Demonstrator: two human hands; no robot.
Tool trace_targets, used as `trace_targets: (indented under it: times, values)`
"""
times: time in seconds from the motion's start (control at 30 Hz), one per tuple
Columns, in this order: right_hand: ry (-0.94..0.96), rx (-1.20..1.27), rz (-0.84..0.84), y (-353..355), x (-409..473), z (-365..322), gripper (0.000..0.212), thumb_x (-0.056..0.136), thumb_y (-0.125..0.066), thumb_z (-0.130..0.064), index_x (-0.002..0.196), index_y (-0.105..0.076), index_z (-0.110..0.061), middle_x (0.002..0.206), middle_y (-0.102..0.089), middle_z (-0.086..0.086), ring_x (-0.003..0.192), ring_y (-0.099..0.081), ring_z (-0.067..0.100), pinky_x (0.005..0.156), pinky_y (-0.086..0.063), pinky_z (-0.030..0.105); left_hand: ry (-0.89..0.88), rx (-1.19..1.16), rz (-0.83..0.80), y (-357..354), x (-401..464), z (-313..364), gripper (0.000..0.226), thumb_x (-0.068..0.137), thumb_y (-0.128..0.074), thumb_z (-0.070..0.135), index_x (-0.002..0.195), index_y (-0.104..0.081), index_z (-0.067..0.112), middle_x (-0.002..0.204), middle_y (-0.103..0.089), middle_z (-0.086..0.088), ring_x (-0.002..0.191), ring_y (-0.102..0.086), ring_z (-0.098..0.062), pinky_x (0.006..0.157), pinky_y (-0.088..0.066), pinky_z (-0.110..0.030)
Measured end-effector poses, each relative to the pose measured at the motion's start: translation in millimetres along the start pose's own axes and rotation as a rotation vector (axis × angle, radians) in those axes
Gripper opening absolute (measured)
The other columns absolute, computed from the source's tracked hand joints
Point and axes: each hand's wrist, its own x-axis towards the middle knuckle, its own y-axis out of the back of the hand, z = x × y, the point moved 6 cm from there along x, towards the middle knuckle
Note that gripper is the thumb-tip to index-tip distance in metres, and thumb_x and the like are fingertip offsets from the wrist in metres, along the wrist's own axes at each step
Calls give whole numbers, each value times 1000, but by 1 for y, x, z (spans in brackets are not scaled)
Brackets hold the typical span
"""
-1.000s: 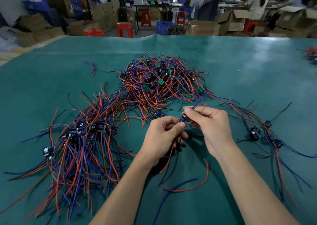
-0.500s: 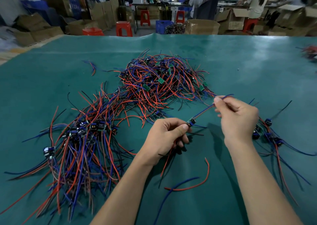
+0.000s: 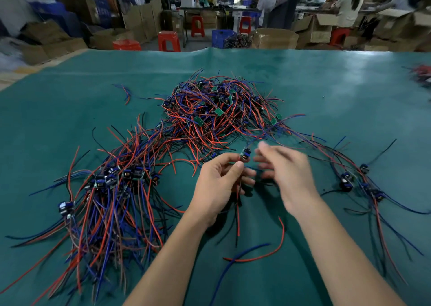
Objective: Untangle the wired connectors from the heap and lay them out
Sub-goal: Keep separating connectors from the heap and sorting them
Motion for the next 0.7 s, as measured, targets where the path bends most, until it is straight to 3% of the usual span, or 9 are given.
trace_targets:
  times: [0.07, 0.13, 0.3, 0.5, 0.63, 0.7]
  values:
    - [46, -29, -211, -20, -8, -1, 17, 92, -74, -21, 77, -74, -14, 68, -64, 1, 62, -54, 16, 54, -46, 28, -1, 37, -37, -2, -1, 0, 15, 103, -51, 7, 105, -65, 4, 82, -76, -6, 67, -70, -16, 54, -48, -19]
    - [85, -10, -259, -21, -9, -4, 9, 90, -76, -13, 81, -76, -15, 72, -66, 2, 66, -57, 17, 56, -49, 30, 3, 59, -52, -2, -1, 0, 16, 102, -53, 10, 97, -67, 8, 79, -75, -6, 62, -68, -15, 53, -48, -19]
    - [145, -33, -240, -13, -7, -9, 8, 82, -81, -8, 83, -78, -15, 77, -75, 1, 71, -68, 12, 68, -54, 21, 30, 88, -87, -4, -2, 0, 17, 102, -52, 10, 93, -66, 8, 67, -71, -6, 52, -63, -13, 47, -44, -18]
    - [185, -32, -50, 7, 3, -11, 15, 82, -82, -11, 77, -80, -26, 75, -72, -4, 67, -60, 7, 57, -50, 22, 56, 112, -130, -6, -3, -2, 18, 102, -53, 11, 94, -68, 8, 63, -69, -3, 50, -62, -11, 47, -42, -17]
    - [201, -25, -13, 11, 5, -12, 6, 77, -83, -21, 79, -79, -17, 74, -69, 0, 67, -58, 9, 56, -50, 23, 52, 111, -150, -8, -4, 0, 19, 102, -53, 11, 94, -70, 13, 66, -70, -3, 53, -63, -11, 48, -44, -17]
    - [195, 14, 24, 15, 7, -12, 6, 82, -81, -15, 77, -79, -16, 74, -69, -4, 67, -58, 7, 56, -50, 21, 56, 115, -165, -9, -5, 0, 19, 101, -53, 10, 94, -71, 13, 68, -70, -4, 55, -63, -12, 50, -44, -17]
